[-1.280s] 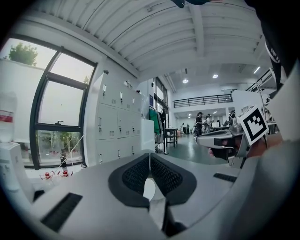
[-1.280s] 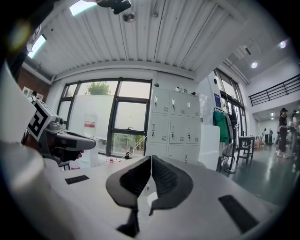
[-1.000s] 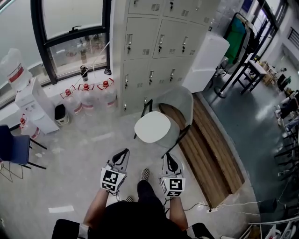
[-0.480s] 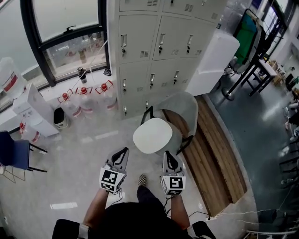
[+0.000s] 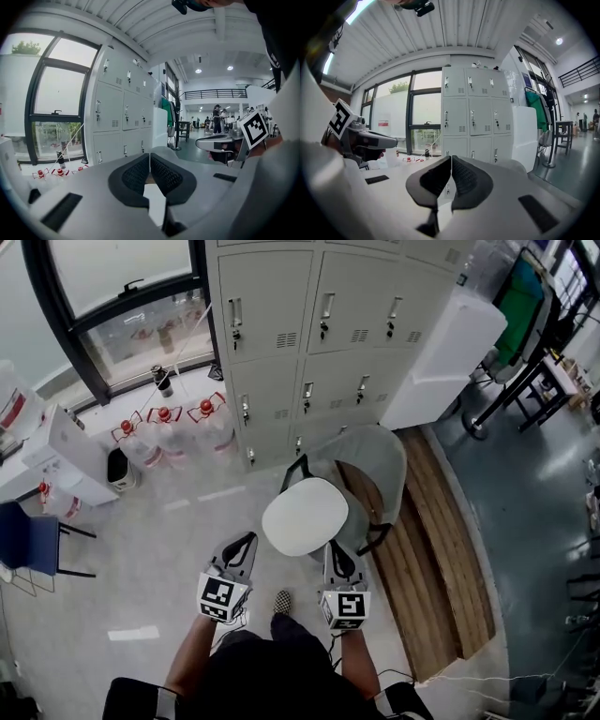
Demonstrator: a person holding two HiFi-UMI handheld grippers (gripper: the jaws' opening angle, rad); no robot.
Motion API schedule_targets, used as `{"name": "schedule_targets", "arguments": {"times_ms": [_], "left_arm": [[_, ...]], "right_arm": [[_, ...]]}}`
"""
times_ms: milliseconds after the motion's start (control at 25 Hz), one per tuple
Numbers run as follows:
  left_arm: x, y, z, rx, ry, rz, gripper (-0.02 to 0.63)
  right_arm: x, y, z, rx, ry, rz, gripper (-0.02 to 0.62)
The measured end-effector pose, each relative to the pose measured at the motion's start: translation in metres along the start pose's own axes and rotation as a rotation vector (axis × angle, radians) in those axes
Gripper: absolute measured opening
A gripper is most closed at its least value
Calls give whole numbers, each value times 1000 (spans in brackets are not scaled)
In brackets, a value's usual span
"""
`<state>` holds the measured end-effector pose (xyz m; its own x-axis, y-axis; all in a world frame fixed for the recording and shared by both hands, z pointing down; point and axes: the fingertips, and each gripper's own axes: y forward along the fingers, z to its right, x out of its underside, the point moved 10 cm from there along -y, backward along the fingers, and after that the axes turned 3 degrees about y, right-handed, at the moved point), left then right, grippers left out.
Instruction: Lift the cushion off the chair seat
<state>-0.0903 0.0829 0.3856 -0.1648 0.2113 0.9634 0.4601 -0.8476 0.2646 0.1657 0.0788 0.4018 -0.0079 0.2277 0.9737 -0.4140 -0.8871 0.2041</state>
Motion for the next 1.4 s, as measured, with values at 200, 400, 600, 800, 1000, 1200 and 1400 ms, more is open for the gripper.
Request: {"name": "schedule_targets", "arguments": {"times_ms": [200, 400, 600, 800, 1000, 1200, 1400], "left_arm": [[3, 35, -8, -8, -16, -28, 23], [16, 63, -20, -13, -50, -63, 23], [51, 82, -38, -8, -75, -103, 23], [95, 102, -51, -12, -123, -161, 23], [132, 133, -66, 4, -147, -178, 23], [168, 158, -81, 4, -176, -189, 23], [213, 179, -90, 16, -189, -211, 23]], "right_arm": [[5, 34, 31, -20, -24, -17, 29], [21, 63, 46, -27, 26, -59, 29], [57, 87, 42, -41, 36, -89, 29], [86, 107, 42, -43, 35, -137, 29], [121, 133, 48, -21, 53, -170, 29], [157, 159, 51, -18, 51, -201, 29], [198, 179, 52, -8, 47, -226, 29]]}}
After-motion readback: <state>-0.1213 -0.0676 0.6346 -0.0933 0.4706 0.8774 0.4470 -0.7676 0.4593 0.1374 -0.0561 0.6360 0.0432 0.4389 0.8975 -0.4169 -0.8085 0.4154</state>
